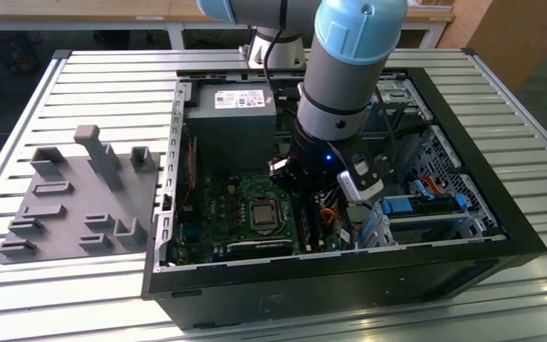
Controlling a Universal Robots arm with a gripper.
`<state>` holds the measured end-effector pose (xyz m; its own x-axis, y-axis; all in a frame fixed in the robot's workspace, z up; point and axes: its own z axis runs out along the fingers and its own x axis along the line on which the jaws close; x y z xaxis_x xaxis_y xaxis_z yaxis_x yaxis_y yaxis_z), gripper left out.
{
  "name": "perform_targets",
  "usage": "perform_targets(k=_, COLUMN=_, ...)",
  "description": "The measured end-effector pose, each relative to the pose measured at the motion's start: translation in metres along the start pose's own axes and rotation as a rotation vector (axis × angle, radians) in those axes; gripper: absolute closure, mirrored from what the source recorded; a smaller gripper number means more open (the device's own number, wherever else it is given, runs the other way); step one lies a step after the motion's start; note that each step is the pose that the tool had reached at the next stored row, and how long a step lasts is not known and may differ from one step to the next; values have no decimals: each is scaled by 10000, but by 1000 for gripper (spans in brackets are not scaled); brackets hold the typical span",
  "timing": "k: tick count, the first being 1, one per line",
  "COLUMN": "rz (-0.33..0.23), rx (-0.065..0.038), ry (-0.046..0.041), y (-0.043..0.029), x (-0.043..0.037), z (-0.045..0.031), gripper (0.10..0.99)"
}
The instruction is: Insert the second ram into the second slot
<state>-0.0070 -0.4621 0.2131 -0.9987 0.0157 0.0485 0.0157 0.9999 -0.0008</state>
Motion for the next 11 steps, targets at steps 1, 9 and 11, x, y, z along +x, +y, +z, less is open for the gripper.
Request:
perform_targets(k=1, rz=0, rx=1, ry=0, y=0, x=0, z=0, gripper=882)
perform_targets(k=9, rz=0, rx=0, ry=-1, y=0, x=1, z=-33, gripper=816)
perform_targets(k=11, rz=1, rx=1, ry=-1, y=0, x=3, z=-61, gripper=816)
